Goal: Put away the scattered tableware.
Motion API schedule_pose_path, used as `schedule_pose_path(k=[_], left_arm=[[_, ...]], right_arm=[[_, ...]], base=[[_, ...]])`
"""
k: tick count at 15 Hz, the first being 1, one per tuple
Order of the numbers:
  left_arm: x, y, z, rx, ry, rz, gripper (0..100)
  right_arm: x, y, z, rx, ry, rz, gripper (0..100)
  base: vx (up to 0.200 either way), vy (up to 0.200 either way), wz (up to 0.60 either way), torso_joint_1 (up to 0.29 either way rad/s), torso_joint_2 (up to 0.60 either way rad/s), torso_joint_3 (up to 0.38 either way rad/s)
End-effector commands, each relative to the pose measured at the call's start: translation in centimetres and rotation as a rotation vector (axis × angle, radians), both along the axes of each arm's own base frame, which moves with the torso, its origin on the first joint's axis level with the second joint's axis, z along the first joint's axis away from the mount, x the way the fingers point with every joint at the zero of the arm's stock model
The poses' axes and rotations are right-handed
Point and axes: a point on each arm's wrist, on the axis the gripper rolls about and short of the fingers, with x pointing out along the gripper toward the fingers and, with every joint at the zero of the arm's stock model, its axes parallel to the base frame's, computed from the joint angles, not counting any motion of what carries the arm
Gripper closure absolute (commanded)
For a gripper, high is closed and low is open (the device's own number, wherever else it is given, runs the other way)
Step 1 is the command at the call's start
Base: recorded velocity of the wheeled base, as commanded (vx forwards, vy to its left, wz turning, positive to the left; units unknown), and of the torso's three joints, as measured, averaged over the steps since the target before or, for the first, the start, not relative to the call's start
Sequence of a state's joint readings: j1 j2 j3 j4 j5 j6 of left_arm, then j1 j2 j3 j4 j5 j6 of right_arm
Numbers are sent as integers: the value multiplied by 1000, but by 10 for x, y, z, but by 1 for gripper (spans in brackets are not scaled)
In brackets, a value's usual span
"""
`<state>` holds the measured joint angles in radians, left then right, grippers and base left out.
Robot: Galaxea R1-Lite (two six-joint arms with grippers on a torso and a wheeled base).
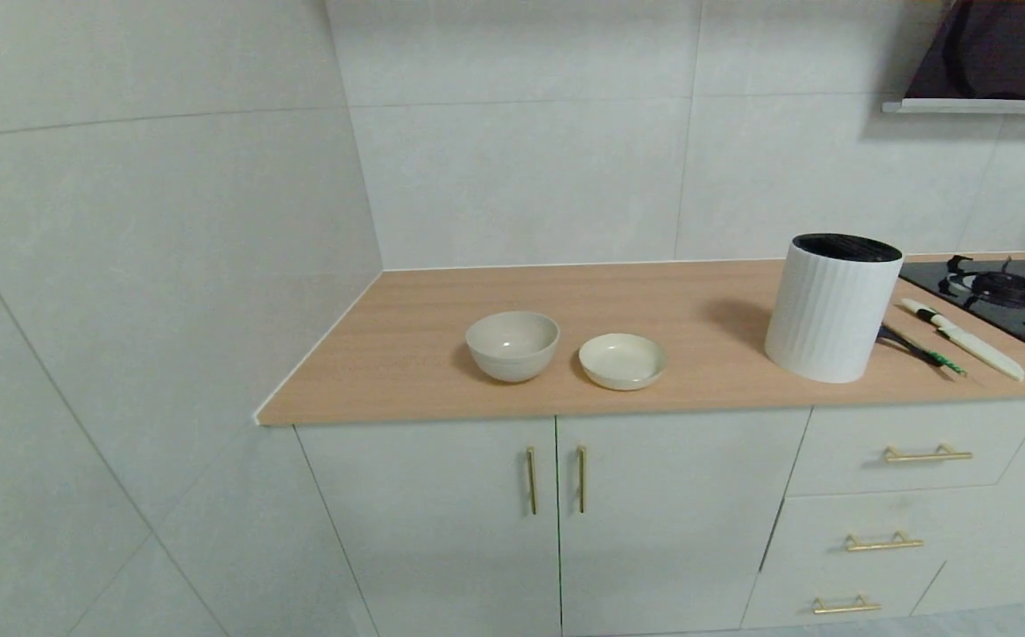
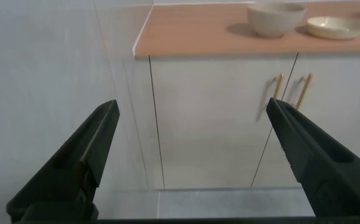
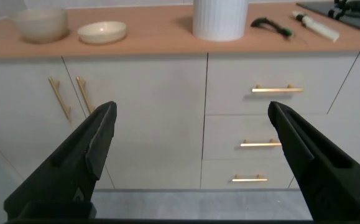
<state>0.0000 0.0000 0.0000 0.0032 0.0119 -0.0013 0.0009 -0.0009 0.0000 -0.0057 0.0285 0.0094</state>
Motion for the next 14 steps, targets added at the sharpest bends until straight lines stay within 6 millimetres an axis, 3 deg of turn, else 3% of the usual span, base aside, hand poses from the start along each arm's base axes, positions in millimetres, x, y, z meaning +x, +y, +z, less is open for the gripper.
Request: schedule_pose_path(k=[1, 14], left_arm=[[0, 0, 0, 0, 0, 0, 0], [0, 0, 0, 0, 0, 0, 0]], right_arm=[[0, 0, 0, 0, 0, 1, 0], [0, 0, 0, 1, 1, 1, 0]], base=[[0, 0, 0, -227, 530, 295], [0, 0, 0, -201, 496, 290]])
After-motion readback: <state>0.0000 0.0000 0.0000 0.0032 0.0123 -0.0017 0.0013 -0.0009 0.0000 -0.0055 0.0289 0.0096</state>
